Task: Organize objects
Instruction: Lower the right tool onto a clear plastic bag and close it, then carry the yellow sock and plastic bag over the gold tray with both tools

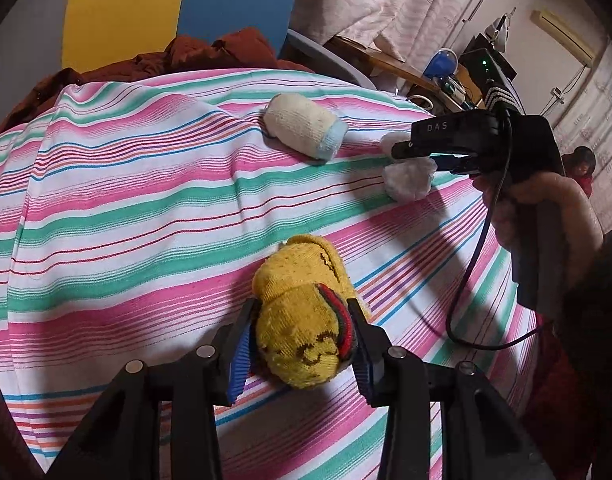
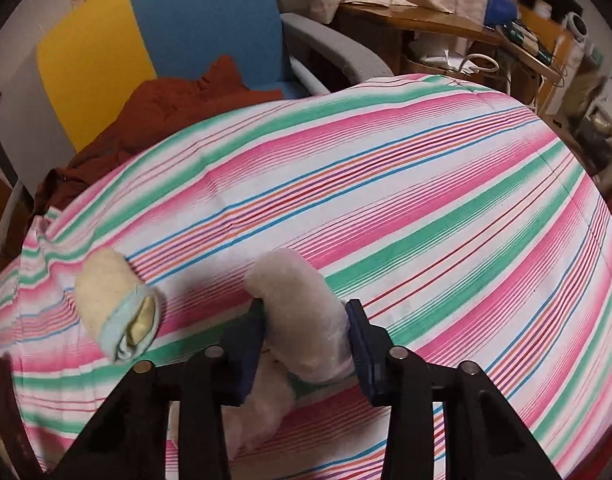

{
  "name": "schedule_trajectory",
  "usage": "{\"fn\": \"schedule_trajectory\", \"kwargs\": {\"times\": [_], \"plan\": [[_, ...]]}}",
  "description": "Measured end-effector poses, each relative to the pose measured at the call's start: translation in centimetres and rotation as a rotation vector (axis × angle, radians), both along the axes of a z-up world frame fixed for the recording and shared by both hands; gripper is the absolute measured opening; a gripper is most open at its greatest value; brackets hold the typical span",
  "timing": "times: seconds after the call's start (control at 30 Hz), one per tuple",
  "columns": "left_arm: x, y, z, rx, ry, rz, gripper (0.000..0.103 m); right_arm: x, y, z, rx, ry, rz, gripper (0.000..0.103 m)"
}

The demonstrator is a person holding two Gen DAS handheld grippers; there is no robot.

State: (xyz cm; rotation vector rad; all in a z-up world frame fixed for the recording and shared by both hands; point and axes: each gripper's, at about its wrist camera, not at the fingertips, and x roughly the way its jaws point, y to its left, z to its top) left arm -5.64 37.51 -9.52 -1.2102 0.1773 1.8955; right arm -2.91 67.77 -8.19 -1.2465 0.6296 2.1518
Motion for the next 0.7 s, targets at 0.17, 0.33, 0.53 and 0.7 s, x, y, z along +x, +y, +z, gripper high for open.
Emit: {"fn": "schedule_trajectory", "kwargs": {"times": [0.17,0.33,0.53,0.7], "plan": [[0.4,0.0,-0.1,0.013,0.039,-0.011,0.043,1.1,1.7,0.4,-0.02,0.038,-0.063,0.04],[0.0,-0.4,0.4,0.015,0.008,-0.003,0.039,2.6,3.3,0.1,-0.014,0.02,-0.15,0.04],[1.1,-2.3,2.2,-0.014,0.052,0.021,0.037,3.1,2.8,0.8,-0.011,0.038,-0.163,0.04],[1.9,-4.9,5.6,-0.002,0.145,0.065,0.037,2.9,0.7,2.4,-0.002,0.073,-0.112,0.04]]}}
